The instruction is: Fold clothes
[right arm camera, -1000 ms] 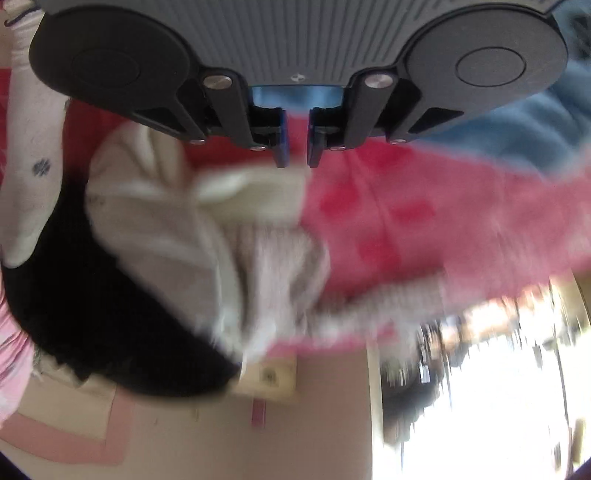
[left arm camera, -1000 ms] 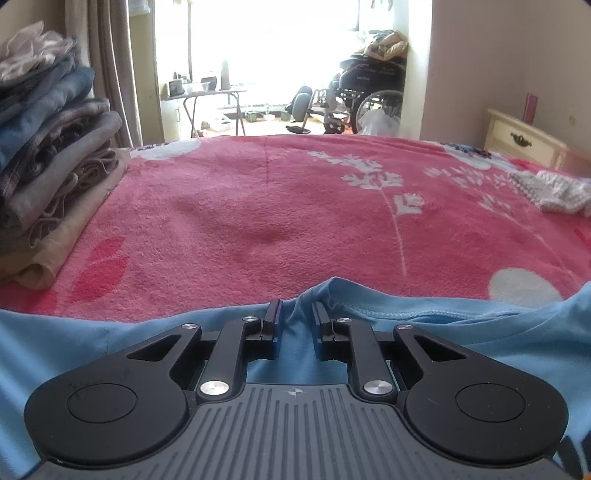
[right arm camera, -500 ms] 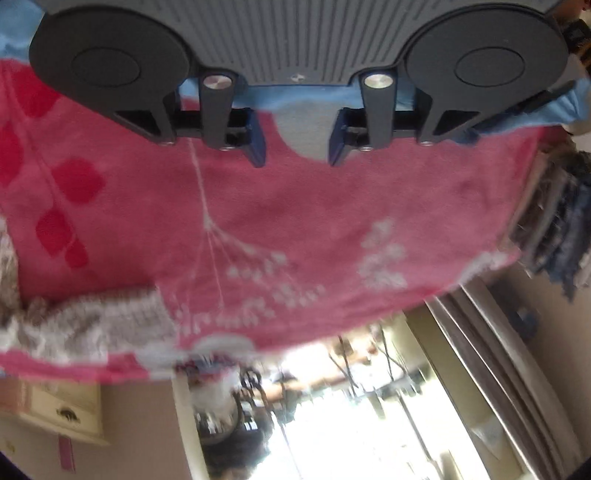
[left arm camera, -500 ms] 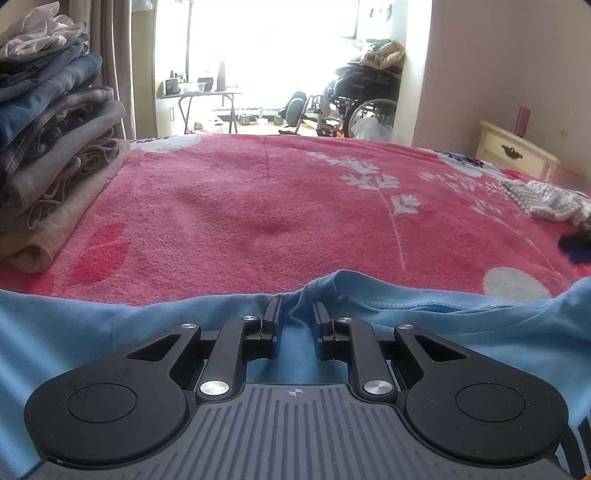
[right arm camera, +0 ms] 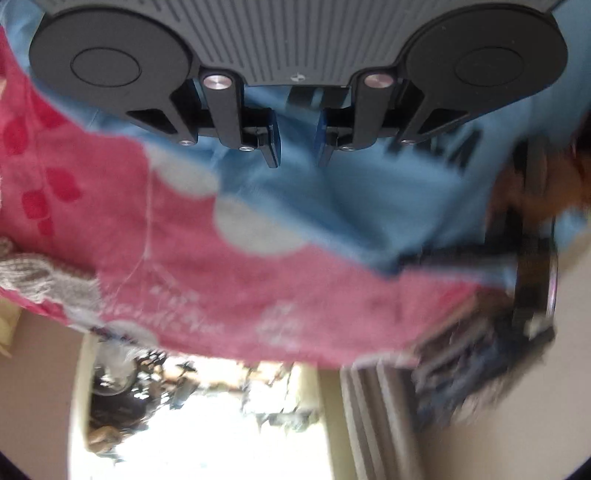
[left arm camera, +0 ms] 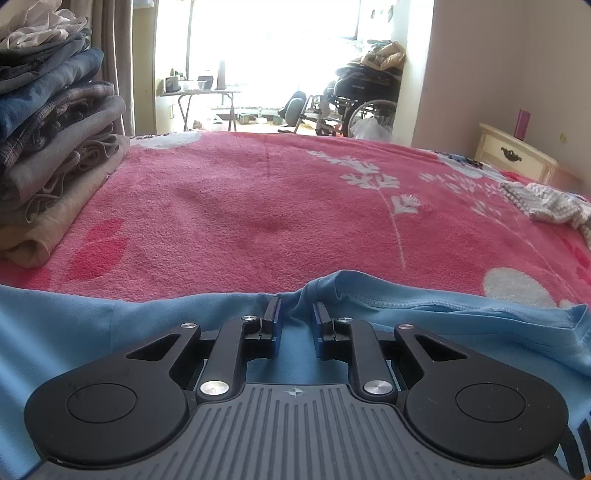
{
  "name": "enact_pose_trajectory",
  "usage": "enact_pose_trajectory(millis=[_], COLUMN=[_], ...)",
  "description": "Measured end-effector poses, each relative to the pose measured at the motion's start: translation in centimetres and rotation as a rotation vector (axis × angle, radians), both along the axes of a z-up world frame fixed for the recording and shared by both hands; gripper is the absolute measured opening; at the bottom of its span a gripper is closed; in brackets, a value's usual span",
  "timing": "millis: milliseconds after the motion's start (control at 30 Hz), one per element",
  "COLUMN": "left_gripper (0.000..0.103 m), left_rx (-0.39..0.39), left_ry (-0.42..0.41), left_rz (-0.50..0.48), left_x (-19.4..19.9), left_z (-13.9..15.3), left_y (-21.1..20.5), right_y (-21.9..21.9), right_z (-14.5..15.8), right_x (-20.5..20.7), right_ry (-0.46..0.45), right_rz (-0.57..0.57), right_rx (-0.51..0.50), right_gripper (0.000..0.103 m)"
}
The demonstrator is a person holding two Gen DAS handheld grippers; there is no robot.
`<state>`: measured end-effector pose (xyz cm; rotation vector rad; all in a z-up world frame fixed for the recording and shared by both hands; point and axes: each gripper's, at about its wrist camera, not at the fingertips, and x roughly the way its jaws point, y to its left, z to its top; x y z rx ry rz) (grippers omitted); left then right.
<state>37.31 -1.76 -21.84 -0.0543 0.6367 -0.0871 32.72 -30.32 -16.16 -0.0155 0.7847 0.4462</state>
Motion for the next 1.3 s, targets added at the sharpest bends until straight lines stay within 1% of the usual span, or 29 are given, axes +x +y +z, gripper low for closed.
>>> enact_pose_trajectory(millis=[67, 100, 133, 200, 267, 300, 367, 400, 433, 500, 633, 700, 800, 867, 1000, 1033, 1067, 1100, 1200, 1300], left_gripper=[0.017, 0.017, 0.017, 0.017, 0.017, 0.017, 0.017, 0.017, 0.017, 0.017, 0.017, 0.017, 0.017, 0.017, 0.017, 0.017, 0.017, 0.017, 0.017, 0.017], left_rx=[0.001, 0.001, 0.001, -0.001, -0.003, -0.005, -0.008, -0.011, -0.013, -0.015, -0.017, -0.019, -0.017, -0.002, 0.045, 0.05, 0.055, 0.057, 0.072, 0.086], left_ry=[0.0, 0.0, 0.0, 0.0, 0.0, 0.0, 0.0, 0.0, -0.001, -0.001, 0.0, 0.0, 0.002, 0.001, -0.008, -0.008, -0.008, -0.007, -0.006, -0.001], left_rz=[0.0, 0.0, 0.001, 0.001, 0.001, 0.001, 0.0, 0.0, 0.0, 0.0, 0.006, 0.015, 0.037, 0.046, 0.052, 0.052, 0.053, 0.053, 0.052, 0.047], left_x=[0.0, 0.0, 0.0, 0.0, 0.0, 0.0, 0.0, 0.0, 0.0, 0.0, 0.1, 0.3, 0.8, 1.0, 1.0, 1.0, 1.0, 1.0, 1.1, 1.2], left_z=[0.0, 0.0, 0.0, 0.0, 0.0, 0.0, 0.0, 0.0, 0.0, 0.0, 0.2, 0.4, 0.5, 0.5, 0.4, 0.4, 0.4, 0.3, 0.2, 0.3], left_y=[0.0, 0.0, 0.0, 0.0, 0.0, 0.0, 0.1, 0.1, 0.1, 0.2, 0.2, 0.2, 0.1, -0.1, -0.6, -0.7, -0.7, -0.7, -1.0, -1.2], right_y=[-1.4, -2.1, -2.8, -4.0, -4.4, -4.4, -3.6, -3.1, -2.7, -2.0, -1.8, -1.5, -0.8, -0.5, -0.1, -0.2, -0.4, -1.0, -4.3, -7.5], right_z=[0.3, 0.2, -0.2, -1.2, -2.2, -2.7, -3.4, -3.7, -3.8, -3.1, -0.8, 0.1, 0.4, -0.3, -2.8, -3.5, -4.3, -4.4, -3.1, -1.7], right_x=[1.8, 2.7, 3.8, 5.6, 6.8, 7.2, 7.4, 7.4, 7.3, 6.6, 6.1, 6.6, 8.0, 9.2, 11.8, 12.3, 12.8, 12.9, 11.8, 10.8], right_ry=[0.017, 0.037, 0.071, 0.133, 0.173, 0.194, 0.213, 0.217, 0.208, 0.13, -0.049, -0.113, -0.17, -0.18, -0.17, -0.163, -0.154, -0.146, -0.136, -0.126], right_rz=[-0.075, -0.116, -0.16, -0.231, -0.263, -0.265, -0.245, -0.234, -0.219, -0.2, -0.246, -0.27, -0.294, -0.307, -0.337, -0.355, -0.375, -0.402, -0.494, -0.585], right_rx=[0.072, 0.114, 0.162, 0.24, 0.27, 0.269, 0.216, 0.184, 0.153, 0.105, 0.069, 0.041, 0.013, 0.0, -0.023, -0.028, -0.031, -0.017, 0.077, 0.172], right_gripper=[0.031, 0.044, 0.047, 0.047, 0.047, 0.046, 0.034, 0.017, 0.004, 0.004, 0.004, 0.004, 0.003, 0.003, 0.003, 0.0, 0.001, 0.001, 0.0, 0.003])
